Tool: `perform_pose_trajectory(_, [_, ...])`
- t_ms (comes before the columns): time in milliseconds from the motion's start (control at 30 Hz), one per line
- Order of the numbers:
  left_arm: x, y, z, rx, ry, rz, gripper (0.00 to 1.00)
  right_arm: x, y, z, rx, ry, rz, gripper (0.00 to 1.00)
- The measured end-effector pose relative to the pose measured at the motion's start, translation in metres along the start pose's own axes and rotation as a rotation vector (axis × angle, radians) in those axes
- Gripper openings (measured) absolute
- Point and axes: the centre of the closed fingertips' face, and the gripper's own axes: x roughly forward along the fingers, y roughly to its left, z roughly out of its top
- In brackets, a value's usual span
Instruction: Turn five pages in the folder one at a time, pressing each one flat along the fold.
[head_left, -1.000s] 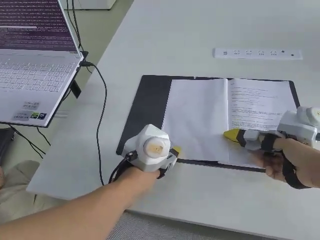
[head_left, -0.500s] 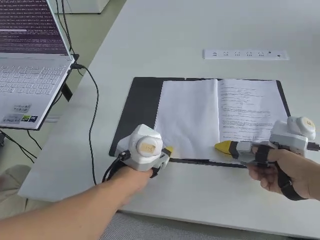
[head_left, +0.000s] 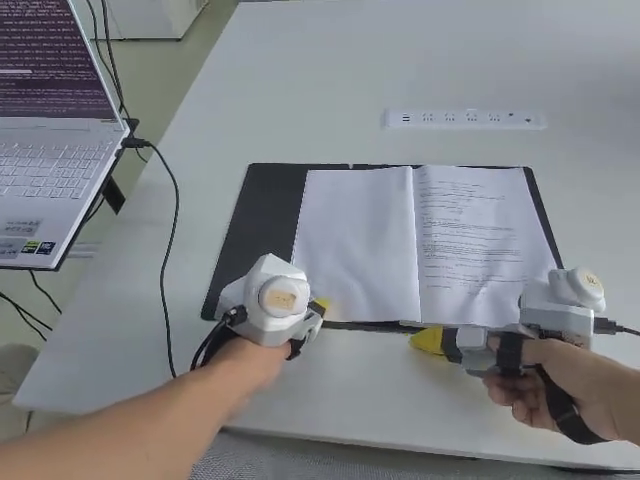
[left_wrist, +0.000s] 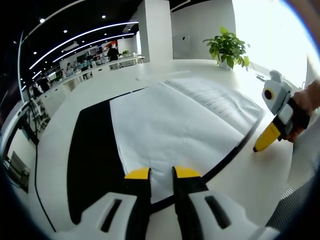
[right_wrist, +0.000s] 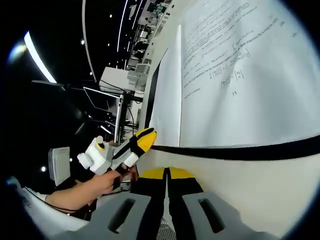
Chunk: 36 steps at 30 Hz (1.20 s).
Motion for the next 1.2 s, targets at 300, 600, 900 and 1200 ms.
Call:
perform_pose_trajectory(300, [-0.003, -0.001, 0.001, -0.029, 0.035, 0.007, 0.12, -0.033, 0.028, 0.008, -0.092, -0.107, -0.007, 0.00])
perform_pose_trajectory(600, [-0.032, -0.005, 0.023, -0.032, -0.011, -0.007, 0.15, -0.090, 0.030, 0.032, -0.204, -0.314, -0.147, 0.08])
perform_pose_trajectory(900, [-0.073, -0.006, 0.045, -0.063, -0.069, -0.011, 0.23, -0.134, 0.047, 0.031, -0.434, -0.399, -0.324, 0.27])
perform_pose_trajectory(1200, [-0.112, -0.001, 0.052, -0.090, -0.106, 0.007, 0.39, -0.166, 0.054, 0.040, -0.578, -0.482, -0.465, 0.53])
